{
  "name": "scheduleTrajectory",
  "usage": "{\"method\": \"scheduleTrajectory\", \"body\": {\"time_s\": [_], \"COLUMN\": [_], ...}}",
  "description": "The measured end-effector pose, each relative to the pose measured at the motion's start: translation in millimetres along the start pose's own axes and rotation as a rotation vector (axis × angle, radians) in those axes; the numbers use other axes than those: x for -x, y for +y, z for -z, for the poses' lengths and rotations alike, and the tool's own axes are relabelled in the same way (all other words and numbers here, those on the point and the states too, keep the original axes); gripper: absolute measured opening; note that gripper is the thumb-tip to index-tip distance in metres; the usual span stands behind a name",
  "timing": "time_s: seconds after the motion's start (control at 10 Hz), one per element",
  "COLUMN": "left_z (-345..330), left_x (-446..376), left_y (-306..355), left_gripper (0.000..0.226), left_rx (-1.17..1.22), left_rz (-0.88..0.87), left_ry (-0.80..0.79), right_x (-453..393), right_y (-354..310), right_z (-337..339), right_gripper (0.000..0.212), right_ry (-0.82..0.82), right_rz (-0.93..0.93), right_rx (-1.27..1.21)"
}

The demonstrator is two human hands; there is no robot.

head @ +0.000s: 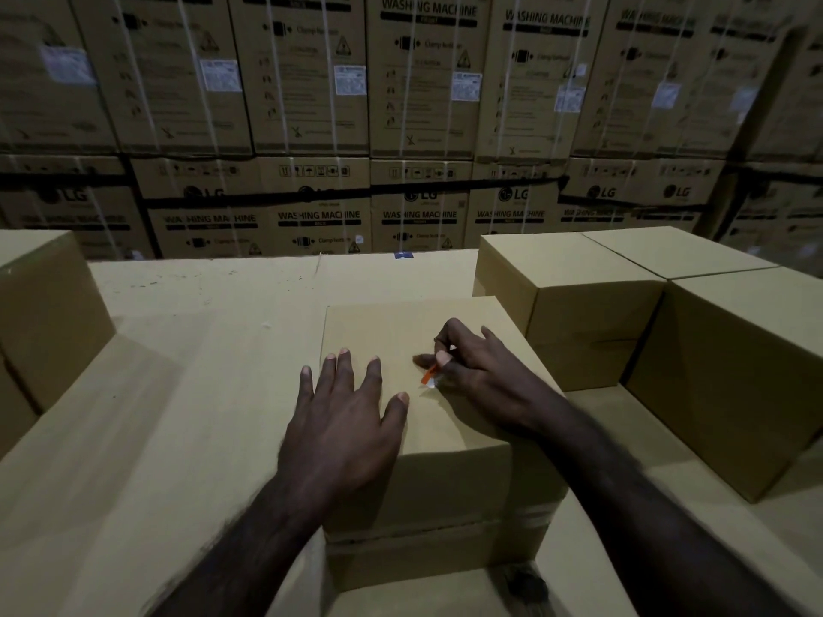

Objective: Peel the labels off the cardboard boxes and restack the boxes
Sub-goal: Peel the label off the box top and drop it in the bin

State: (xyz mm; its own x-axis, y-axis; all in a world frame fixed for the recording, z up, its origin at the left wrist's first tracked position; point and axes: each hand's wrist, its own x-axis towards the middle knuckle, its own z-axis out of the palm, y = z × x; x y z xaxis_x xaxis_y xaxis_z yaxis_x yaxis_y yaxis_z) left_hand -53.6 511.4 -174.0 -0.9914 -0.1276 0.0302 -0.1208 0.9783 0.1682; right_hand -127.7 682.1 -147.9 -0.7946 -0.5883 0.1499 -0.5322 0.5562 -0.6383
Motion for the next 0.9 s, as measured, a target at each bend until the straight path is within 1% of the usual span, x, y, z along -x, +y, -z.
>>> {"method": "scheduleTrajectory", "body": {"time_s": [0.1,0.2,0.3,0.4,0.5,0.6,0.7,0.8,0.9], "left_z": [-0.8,-0.5,0.2,0.0,0.1,-0.4,-1.3,-1.8,-2.6], "left_x": [0.1,0.6,0.4,-0.7,-0.5,0.2,0.0,-0.7,-2.1], "left_y": [-0.1,-0.4,-0.4,-0.5,-0.2,-0.4,-0.7,-0.9,-1.7], "left_gripper": [0.068,0.068,0.067,0.067,0.067,0.068,0.067,0.067,0.068], "left_rx": [-0.002,0.004,0.009,0.006,-0.004,-0.003,0.004,0.005,0.003], "left_rz": [0.0,-0.001,-0.002,-0.003,-0.002,-0.003,-0.006,-0.007,-0.005], "left_ry": [0.004,0.002,-0.005,-0.003,-0.007,-0.003,0.01,0.018,0.013], "right_x": [2.9,4.4,1.4,-2.1,-1.3,1.1,0.7,-1.6,-3.0], "right_y": [1.0,0.9,2.7,3.0,2.9,4.2,5.5,5.7,7.8], "right_z": [0.3,2.9,2.0,-0.2,0.6,2.1,3.0,-0.6,-3.2], "right_gripper": [0.016,0.012,0.009,0.009,0.012,0.013,0.008,0.01,0.008], "right_ry": [0.062,0.154,0.17,0.086,0.023,0.051,0.147,0.157,0.065], "right_rz": [0.021,0.028,0.004,-0.023,-0.021,-0.023,-0.026,-0.017,-0.019], "right_rx": [-0.135,-0.192,-0.141,-0.086,-0.135,-0.207,-0.182,-0.12,-0.144]}}
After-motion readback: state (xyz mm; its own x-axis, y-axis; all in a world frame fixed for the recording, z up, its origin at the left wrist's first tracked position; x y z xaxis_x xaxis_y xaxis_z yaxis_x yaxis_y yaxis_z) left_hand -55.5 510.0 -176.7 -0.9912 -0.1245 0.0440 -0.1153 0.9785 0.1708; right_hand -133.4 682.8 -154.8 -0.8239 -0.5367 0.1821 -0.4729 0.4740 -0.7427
